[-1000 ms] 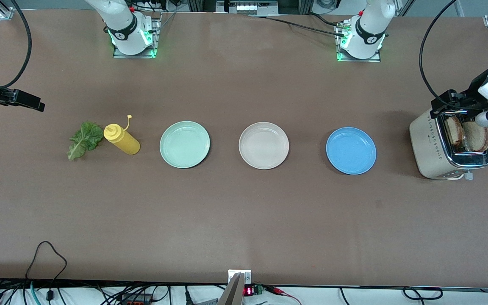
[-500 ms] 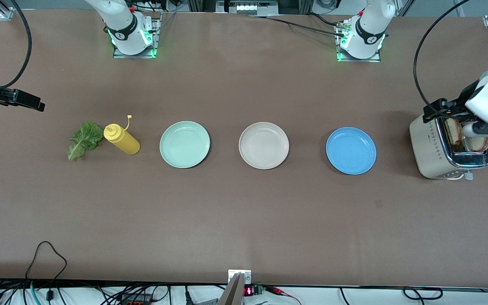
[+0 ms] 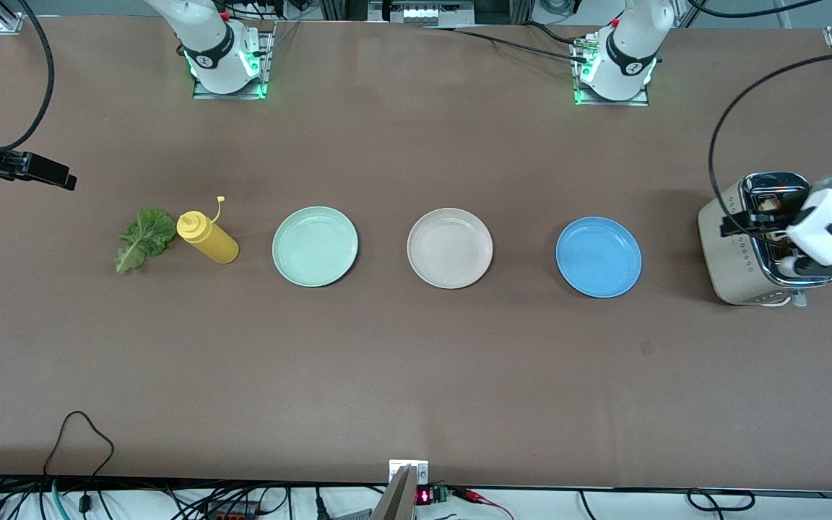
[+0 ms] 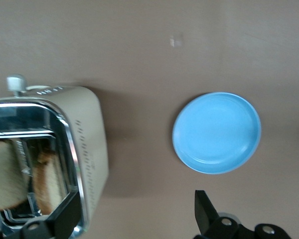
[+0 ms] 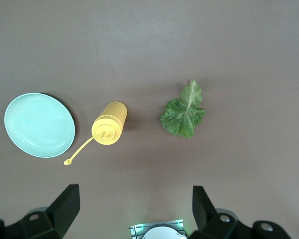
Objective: Make sandwich in beige plate with both arms
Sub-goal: 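Grasp a toast slice with the left gripper and lift it out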
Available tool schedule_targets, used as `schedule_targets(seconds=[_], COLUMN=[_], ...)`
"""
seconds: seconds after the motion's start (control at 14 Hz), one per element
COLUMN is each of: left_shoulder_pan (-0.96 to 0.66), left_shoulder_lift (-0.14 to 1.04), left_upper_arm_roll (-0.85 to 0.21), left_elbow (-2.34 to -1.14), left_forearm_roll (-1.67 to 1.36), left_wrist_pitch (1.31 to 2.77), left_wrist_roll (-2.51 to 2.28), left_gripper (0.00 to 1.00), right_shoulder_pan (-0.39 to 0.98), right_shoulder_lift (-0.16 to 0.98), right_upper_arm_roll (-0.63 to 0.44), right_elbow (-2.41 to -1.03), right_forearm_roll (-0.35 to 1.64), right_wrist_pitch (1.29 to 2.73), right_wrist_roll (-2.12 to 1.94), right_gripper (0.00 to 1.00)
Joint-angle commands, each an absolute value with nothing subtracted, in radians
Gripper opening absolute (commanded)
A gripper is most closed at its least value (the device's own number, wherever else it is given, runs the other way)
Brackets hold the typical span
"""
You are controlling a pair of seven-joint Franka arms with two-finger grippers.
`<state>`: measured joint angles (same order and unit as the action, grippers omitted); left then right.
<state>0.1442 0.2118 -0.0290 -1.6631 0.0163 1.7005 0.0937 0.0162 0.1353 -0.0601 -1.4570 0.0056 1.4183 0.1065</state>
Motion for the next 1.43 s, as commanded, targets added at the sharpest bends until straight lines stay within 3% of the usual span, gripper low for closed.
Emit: schedule_targets(seconds=[0.0,0.57,1.36], left_shoulder_pan=[0.217,0.314,0.345], left_shoulder_lift=[0.242,0.281,0.213], left_upper_arm_roll=[-0.035,-0.041,-0.049], left_elbow=[-1.635,-1.732,-1.893], left_forearm_roll=[0.05,0.112,0.097], left_wrist_pitch=[1.715,1.801,1.87], left_wrist_roll=[0.21,0.29,0.293], left_gripper=[1.0,1.0,1.0], right_shoulder_pan=[0.012,0.014,0.011], right_shoulder_lift=[0.144,0.144,0.144], right_upper_arm_roll=[-0.057,-0.057,-0.058], right_elbow=[-1.431,-1.431,-1.433], right_forearm_roll=[0.021,0.021,0.023], right_wrist_pitch=[1.399,1.399,1.393], right_wrist_roll=[0.118,0.118,0.118], right_gripper=[1.0,1.0,1.0])
